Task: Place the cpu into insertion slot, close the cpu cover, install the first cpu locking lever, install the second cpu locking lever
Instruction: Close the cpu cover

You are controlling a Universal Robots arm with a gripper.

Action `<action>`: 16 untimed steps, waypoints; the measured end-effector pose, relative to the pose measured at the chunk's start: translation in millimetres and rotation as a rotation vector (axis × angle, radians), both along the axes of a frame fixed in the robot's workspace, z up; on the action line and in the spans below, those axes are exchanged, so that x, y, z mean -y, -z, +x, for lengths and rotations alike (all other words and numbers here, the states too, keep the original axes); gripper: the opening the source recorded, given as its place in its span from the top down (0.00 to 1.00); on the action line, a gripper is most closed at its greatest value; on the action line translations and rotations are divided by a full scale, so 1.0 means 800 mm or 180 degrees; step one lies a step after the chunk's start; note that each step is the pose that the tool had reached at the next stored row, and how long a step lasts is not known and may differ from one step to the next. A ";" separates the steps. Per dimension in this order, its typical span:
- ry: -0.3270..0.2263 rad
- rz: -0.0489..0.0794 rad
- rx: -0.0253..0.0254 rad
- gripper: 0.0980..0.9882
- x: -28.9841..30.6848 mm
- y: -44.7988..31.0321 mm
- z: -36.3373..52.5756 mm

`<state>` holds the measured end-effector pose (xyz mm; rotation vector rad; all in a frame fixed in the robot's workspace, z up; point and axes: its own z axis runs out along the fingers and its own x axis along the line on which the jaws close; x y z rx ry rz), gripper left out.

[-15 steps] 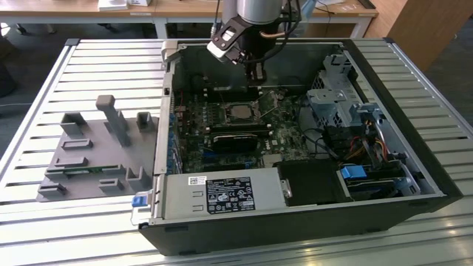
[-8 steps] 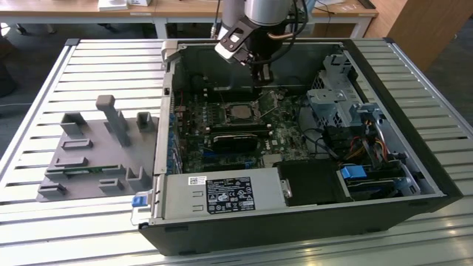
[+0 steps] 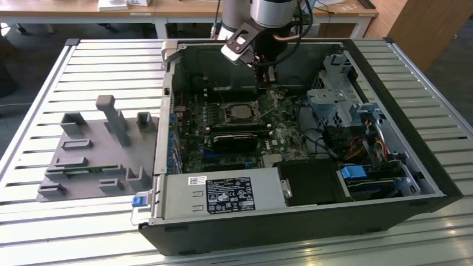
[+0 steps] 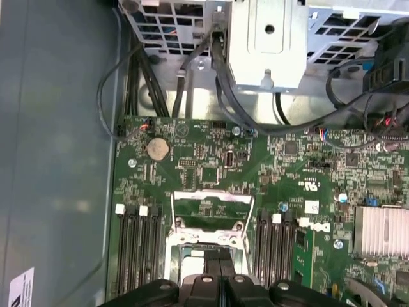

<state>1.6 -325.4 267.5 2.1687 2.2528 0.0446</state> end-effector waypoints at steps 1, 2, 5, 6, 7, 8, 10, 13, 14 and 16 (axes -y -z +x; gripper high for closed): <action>0.0000 -0.0001 0.0000 0.99 0.0000 0.0001 0.001; 0.0000 0.0000 0.0000 0.99 0.0000 0.0003 0.001; 0.0000 0.0000 0.0000 0.99 0.0000 0.0006 0.003; 0.0000 0.0000 -0.0001 0.99 0.0000 0.0007 0.004; 0.0000 0.0000 -0.0001 0.99 0.0000 0.0008 0.006; 0.0000 0.0000 -0.0001 0.99 0.0000 0.0010 0.007; 0.0000 0.0001 0.0000 0.99 0.0000 0.0014 0.011; 0.0000 0.0000 -0.0001 0.99 0.0000 0.0023 0.017; 0.0000 0.0000 -0.0001 0.99 0.0000 0.0025 0.019; 0.0000 -0.0001 -0.0001 0.99 0.0000 0.0027 0.022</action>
